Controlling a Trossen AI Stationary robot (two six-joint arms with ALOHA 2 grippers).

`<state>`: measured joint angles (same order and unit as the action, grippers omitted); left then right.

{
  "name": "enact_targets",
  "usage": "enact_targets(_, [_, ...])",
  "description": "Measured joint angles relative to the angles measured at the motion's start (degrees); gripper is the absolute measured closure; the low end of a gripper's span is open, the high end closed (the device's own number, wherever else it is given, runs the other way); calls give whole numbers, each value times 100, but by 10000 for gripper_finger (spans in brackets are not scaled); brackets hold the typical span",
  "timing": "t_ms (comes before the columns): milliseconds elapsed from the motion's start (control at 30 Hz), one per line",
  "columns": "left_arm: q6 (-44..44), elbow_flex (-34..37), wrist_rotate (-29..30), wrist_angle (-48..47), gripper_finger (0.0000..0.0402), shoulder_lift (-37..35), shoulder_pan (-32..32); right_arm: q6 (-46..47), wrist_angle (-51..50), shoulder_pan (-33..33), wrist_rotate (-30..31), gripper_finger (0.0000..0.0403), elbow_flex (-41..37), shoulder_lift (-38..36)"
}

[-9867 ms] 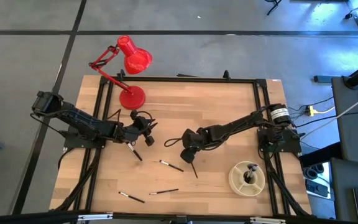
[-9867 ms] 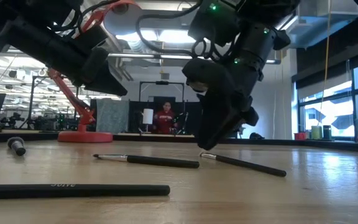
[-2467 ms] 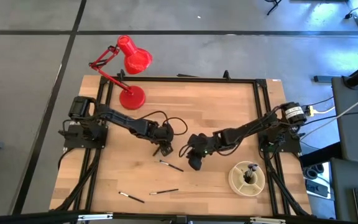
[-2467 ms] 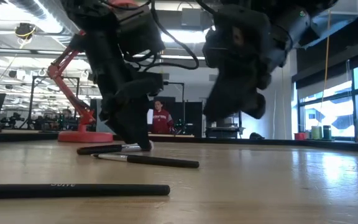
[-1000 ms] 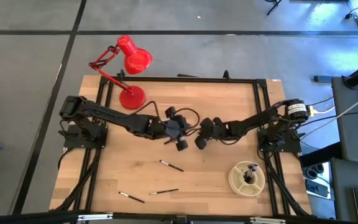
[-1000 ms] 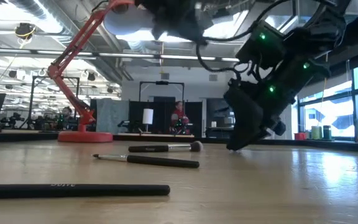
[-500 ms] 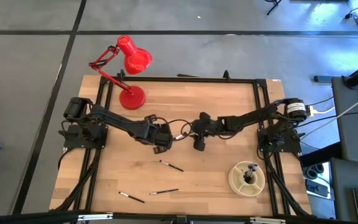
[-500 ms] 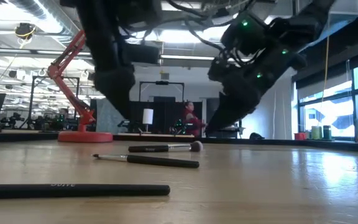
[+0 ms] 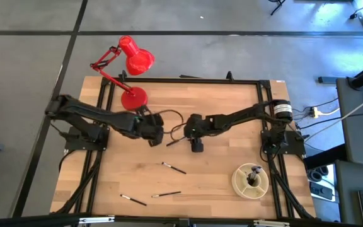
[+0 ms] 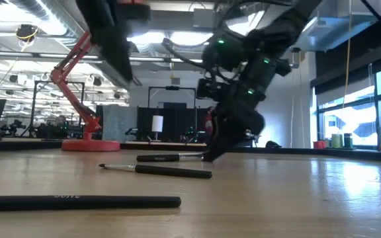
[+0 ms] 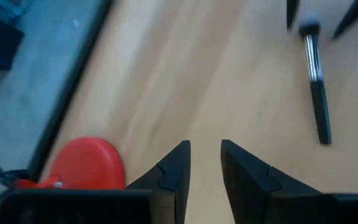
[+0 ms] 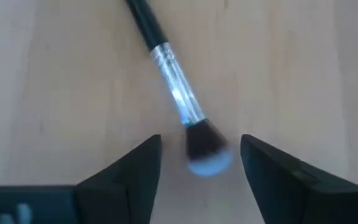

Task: Sort items
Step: Put the powder brush into the brush organizer

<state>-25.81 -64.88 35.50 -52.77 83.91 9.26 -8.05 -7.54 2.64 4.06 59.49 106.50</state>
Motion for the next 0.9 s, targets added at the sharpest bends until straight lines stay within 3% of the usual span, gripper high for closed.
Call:
enact_targets(167, [90,0,511,201,318,-781,-2,-133,-1173,61,-78,247,823,450])
enact_targets(333, [75,0,897,247,323,-1193,-2,-232,-2307,-19,-81,375,1551,592])
enact_targets(367, [8,0,999,243,324,-1226,-2,-320,-2716,-76,37,386,1717,594])
enact_targets(500, [-296,0,1447,227,328,-1216,4,-546,-4504,-425,898,387,2616,587])
enact_targets(733, [-576,327,1734,296,329,-1153,2,-728,-8039,-1462,2602,395,3870,577])
enact_targets(833, [-942,653,2078,292,331,-1150,-4,-759,-8165,-1994,3106,395,3993,442])
enact_targets(900, [-942,783,2203,342,334,-1146,-94,-1026,-8178,-2373,2954,395,4010,258])
